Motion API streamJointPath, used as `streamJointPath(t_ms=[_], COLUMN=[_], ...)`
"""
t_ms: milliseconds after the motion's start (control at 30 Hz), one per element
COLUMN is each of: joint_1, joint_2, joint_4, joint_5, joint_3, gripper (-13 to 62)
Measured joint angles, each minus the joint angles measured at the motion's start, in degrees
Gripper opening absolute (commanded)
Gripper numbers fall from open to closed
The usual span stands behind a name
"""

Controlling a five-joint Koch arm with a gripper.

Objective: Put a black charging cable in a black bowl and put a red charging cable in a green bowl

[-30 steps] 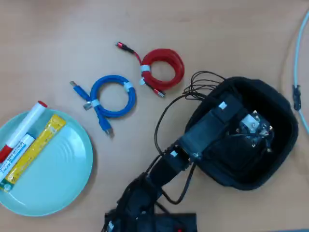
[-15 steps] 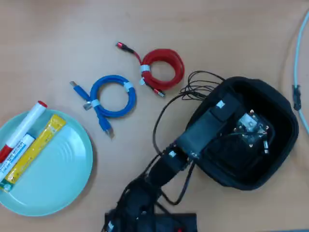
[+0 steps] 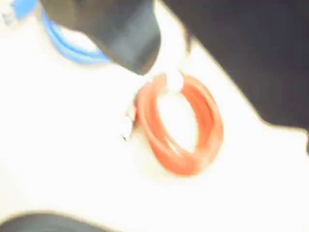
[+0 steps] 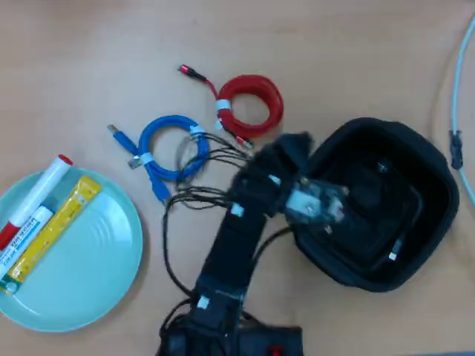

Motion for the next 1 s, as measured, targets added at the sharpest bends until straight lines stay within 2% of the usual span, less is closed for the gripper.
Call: streamJointPath(t_ms=[133, 400, 633, 1000], joint_1=[-10.9, -19.6, -20.0, -20.4], joint_2=[-1.8, -24.5, -34.2, -44.6], joint_4=[-0.5, -10.8, -15.1, -17.3], joint_5=[0.0, -0.7, 5.0, 5.0], joint_3=[0.8, 0.8, 0.9, -2.2], gripper=[41.5, 41.6, 41.5, 40.8])
